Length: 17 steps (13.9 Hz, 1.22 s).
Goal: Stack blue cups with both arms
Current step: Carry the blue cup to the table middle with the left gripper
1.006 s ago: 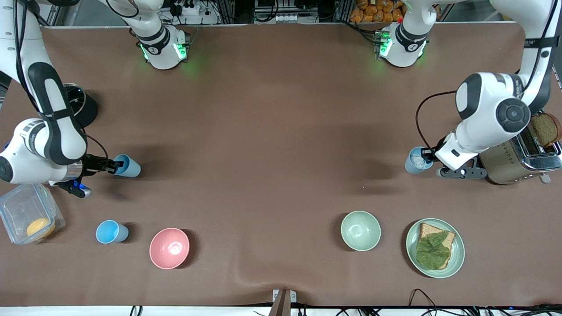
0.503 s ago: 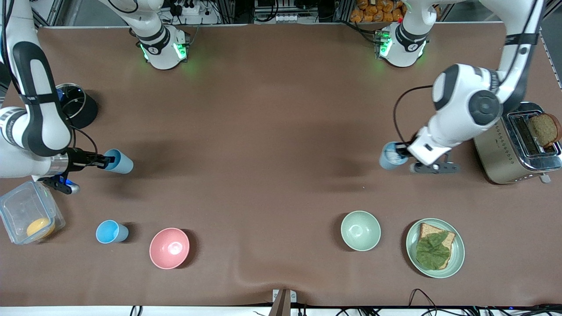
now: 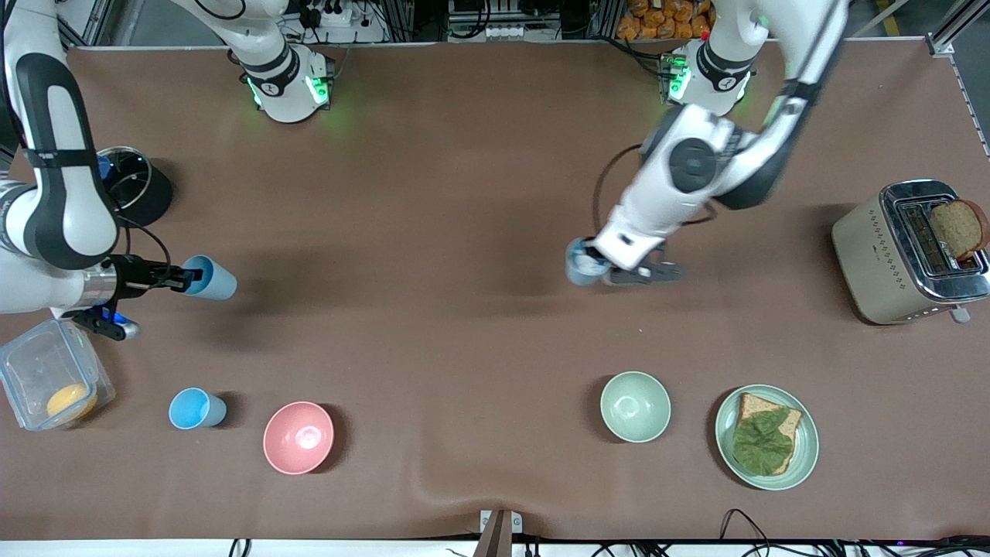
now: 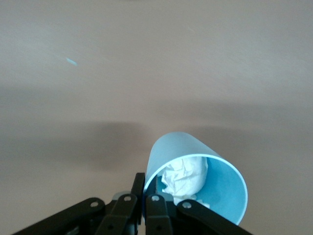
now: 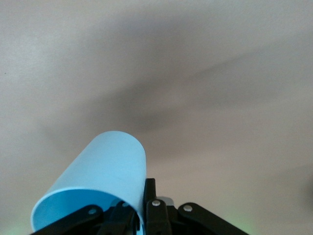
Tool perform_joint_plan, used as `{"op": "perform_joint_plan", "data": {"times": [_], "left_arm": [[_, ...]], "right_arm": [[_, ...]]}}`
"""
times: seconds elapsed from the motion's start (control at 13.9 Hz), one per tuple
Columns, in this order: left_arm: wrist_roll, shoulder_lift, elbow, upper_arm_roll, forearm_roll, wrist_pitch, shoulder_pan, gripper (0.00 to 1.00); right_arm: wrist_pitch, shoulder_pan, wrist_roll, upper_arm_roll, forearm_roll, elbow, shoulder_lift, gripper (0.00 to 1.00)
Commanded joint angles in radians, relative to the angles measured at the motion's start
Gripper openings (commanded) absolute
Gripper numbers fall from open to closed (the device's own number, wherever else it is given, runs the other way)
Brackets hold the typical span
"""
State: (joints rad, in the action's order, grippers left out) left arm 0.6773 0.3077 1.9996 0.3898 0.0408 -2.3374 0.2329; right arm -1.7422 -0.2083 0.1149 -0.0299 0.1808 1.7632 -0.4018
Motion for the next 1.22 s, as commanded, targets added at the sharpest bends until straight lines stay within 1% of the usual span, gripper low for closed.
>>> {"op": "perform_joint_plan", "data": {"times": [0.0,0.14,0.43,0.57,0.79,0.86,0.93,1.01,1.08,1.15], "left_arm": [[0.122,0.097,-0.067,-0.008,0.005,-0.045,0.107,0.00],[0.214,0.164,-0.123,-0.014,-0.005,-0.056,0.185,0.00],[0.356,0.301,-0.235,-0.019,-0.100,-0.057,0.267,0.00],[0.404,0.352,-0.277,-0.019,-0.150,-0.057,0.284,0.00],[0.436,0.387,-0.301,-0.020,-0.180,-0.057,0.304,0.00],[0.436,0.390,-0.302,-0.023,-0.182,-0.057,0.305,0.29],[0.436,0.386,-0.302,-0.023,-0.183,-0.056,0.305,0.91],[0.441,0.375,-0.302,-0.023,-0.187,-0.054,0.299,1.00],[0.444,0.355,-0.302,-0.023,-0.187,-0.046,0.293,1.00],[0.444,0.326,-0.298,-0.023,-0.187,-0.033,0.289,1.00]], "right_arm": [[0.017,0.043,0.083,0.001,0.016,0.009,0.034,0.00],[0.020,0.078,0.153,0.001,0.026,0.009,0.040,0.00],[0.026,0.133,0.264,-0.001,0.066,0.007,0.060,0.00],[0.026,0.164,0.320,-0.001,0.085,0.007,0.064,0.00],[0.021,0.207,0.393,-0.002,0.088,0.007,0.066,0.00],[0.018,0.224,0.423,-0.004,0.088,0.005,0.066,0.00],[0.017,0.242,0.458,-0.008,0.089,-0.002,0.069,0.00],[0.015,0.253,0.488,-0.013,0.118,-0.007,0.069,0.00],[0.015,0.257,0.497,-0.015,0.159,-0.011,0.069,0.00],[0.016,0.259,0.505,-0.015,0.175,-0.017,0.069,0.00]]}}
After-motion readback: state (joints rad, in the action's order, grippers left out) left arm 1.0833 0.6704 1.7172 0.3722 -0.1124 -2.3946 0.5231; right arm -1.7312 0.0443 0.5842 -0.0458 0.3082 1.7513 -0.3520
